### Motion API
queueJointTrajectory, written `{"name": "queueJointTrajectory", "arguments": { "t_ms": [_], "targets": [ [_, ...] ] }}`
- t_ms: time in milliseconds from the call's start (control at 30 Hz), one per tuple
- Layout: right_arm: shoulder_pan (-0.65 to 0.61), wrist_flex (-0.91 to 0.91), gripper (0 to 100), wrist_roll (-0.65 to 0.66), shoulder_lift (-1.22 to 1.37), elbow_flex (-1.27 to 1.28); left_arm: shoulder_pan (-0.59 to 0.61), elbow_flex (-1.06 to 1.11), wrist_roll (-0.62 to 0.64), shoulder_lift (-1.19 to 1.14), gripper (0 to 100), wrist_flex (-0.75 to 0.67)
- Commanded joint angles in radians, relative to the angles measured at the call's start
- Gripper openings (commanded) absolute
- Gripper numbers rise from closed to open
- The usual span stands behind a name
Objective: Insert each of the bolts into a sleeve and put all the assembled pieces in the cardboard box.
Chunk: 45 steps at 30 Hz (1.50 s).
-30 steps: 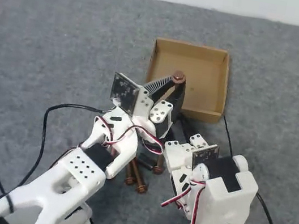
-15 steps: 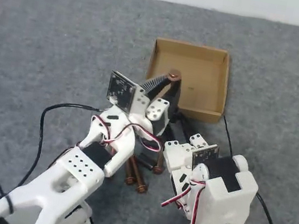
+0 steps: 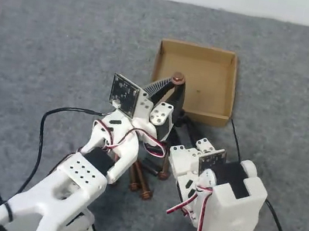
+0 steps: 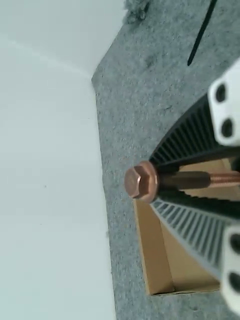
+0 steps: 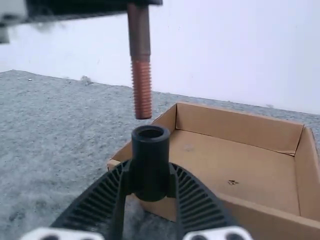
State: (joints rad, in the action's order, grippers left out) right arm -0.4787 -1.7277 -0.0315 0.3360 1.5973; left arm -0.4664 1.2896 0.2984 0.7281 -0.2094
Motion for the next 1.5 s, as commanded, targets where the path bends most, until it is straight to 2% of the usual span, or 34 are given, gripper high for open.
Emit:
{"name": "queueJointTrajectory", "arguments": {
  "t_ms": [0,200,500,1067,1400,1467],
  "targets": [
    [-0.002,-0.015,0.6,-0.005,-0.033,0.023,-0.002,-0.064,0.006,-0.035,1,-0.038],
    [-0.002,-0.015,0.6,-0.005,-0.033,0.023,-0.021,-0.119,0.005,-0.163,1,-0.04],
    [-0.001,-0.015,0.6,-0.005,-0.031,0.025,-0.023,-0.081,0.003,-0.161,1,-0.112],
    [0.004,-0.015,0.6,-0.003,-0.031,0.025,-0.049,-0.015,-0.106,-0.161,1,-0.109],
    [0.008,-0.015,0.6,-0.003,-0.031,0.023,-0.043,-0.019,-0.107,-0.149,1,-0.109],
    [0.025,-0.015,0.6,-0.003,-0.038,0.023,-0.041,-0.018,-0.106,-0.114,1,-0.074]
  ]
}}
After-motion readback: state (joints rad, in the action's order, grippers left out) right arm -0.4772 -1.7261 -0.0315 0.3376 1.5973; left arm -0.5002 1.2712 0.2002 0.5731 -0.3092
